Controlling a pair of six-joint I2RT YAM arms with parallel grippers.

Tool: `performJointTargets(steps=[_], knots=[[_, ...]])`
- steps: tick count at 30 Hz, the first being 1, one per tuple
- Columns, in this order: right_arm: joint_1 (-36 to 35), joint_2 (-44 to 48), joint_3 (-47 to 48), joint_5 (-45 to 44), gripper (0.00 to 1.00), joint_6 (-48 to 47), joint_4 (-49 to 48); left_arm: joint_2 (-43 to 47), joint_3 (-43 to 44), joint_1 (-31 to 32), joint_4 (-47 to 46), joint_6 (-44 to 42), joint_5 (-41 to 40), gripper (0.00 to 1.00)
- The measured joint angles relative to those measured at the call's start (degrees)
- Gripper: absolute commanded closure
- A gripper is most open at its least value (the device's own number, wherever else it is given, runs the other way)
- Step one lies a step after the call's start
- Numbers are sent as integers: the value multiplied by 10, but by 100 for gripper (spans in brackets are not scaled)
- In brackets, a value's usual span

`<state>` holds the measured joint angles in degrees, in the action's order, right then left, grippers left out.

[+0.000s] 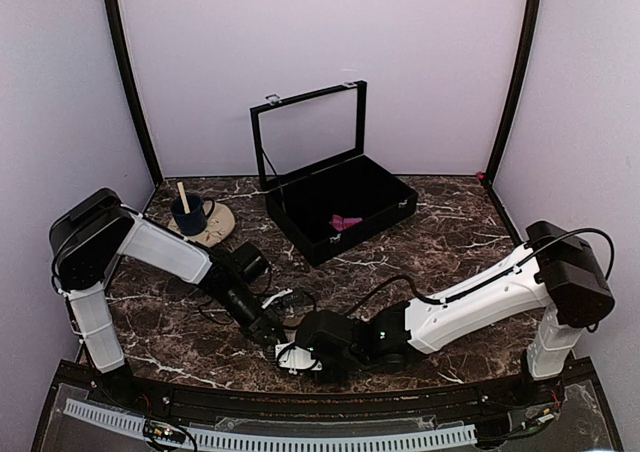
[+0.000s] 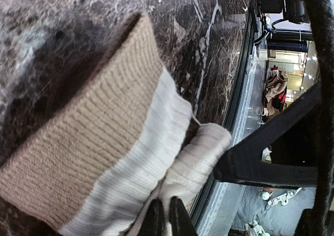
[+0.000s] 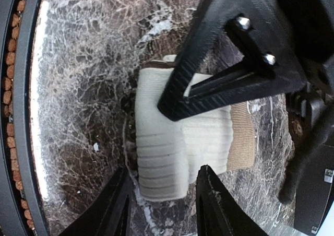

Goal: Roll the socks
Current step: Roll the sock at the center of the board.

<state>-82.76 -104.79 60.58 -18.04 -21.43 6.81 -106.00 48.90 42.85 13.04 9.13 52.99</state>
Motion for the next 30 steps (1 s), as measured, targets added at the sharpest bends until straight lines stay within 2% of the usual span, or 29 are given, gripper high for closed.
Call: performJointTargets(steps=[17, 30], knots=[[14, -51, 28, 0, 64, -21, 8, -15, 29, -7, 56, -40, 7, 100], [17, -56, 37, 16, 87, 9, 31, -18, 37, -9, 70, -48, 10, 100]])
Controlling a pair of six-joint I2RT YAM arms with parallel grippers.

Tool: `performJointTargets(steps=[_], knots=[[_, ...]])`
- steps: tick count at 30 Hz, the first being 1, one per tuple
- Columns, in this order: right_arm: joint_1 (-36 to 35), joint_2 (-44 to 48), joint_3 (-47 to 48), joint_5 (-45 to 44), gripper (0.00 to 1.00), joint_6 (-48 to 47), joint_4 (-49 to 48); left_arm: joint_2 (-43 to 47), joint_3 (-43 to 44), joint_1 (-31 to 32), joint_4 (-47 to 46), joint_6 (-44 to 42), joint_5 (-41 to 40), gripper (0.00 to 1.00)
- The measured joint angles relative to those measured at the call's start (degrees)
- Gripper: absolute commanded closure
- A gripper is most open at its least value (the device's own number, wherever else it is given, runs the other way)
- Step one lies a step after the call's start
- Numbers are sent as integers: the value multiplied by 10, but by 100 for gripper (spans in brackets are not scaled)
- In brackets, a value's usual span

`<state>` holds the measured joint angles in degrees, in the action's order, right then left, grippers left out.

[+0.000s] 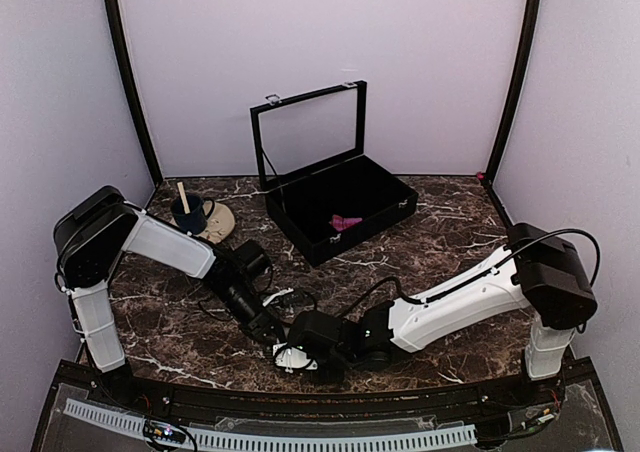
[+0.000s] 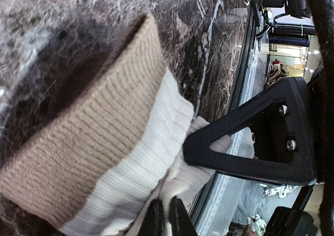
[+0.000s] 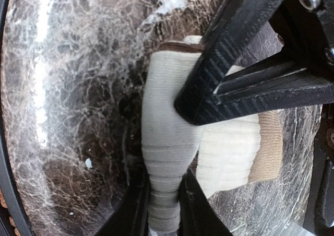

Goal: Roll the socks
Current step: Roll the sock at the center of the board.

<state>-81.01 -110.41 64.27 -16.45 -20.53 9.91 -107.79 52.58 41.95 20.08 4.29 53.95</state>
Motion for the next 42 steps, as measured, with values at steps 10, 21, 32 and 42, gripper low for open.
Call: performJointTargets(steps=[10, 21, 32, 42], knots=[[10, 1, 4, 39, 96, 64, 15, 17, -9, -12, -26, 28, -9, 71], [66, 11, 11, 181, 96, 150, 46, 123, -92, -29, -132, 93, -87, 64], [134, 9, 16, 342, 96, 181, 82, 258, -206, -21, -244, 154, -181, 64], [195, -49, 76, 493, 95, 172, 150, 323, -224, 81, -259, 154, -332, 64]])
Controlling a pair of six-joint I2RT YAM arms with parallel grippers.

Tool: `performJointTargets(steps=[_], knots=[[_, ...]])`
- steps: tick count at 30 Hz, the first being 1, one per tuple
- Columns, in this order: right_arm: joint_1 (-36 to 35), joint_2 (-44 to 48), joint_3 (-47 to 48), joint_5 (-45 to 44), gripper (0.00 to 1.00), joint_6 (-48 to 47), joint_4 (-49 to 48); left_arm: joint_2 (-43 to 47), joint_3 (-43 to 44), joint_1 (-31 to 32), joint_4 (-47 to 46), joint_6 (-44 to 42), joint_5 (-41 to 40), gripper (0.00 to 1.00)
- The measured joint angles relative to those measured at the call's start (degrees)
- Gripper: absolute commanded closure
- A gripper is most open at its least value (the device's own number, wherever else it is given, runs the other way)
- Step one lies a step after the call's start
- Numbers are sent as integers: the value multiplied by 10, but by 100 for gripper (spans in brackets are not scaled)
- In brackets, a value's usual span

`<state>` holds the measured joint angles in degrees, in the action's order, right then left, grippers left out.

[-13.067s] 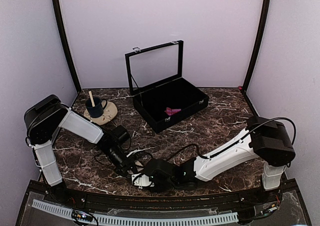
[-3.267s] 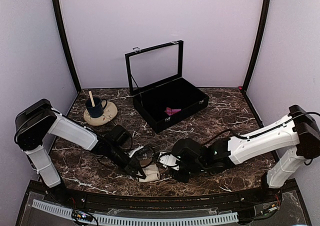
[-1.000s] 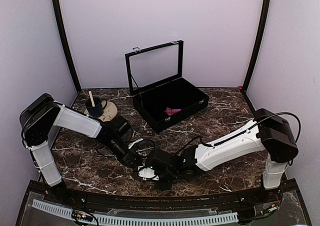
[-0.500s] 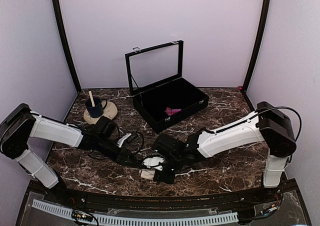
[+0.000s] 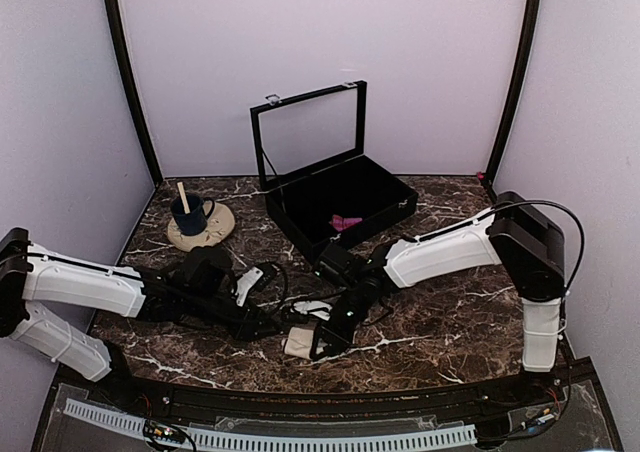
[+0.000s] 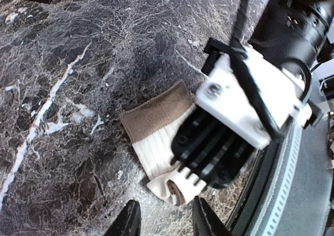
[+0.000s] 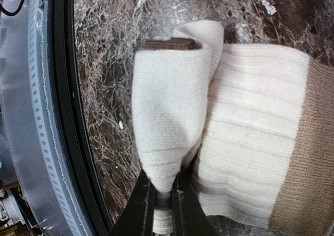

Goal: Roll the socks
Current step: Roll the sock at the center of the board.

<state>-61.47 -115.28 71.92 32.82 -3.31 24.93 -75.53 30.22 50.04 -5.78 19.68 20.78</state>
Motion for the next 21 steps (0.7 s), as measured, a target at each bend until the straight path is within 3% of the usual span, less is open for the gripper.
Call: performJointTargets(steps=[10, 21], knots=[[50, -42, 31, 115, 95, -19, 60, 1, -7, 71, -20, -53, -118, 64], [61, -76, 60, 178, 95, -17, 98, -60, 38, 113, -25, -144, -149, 61]])
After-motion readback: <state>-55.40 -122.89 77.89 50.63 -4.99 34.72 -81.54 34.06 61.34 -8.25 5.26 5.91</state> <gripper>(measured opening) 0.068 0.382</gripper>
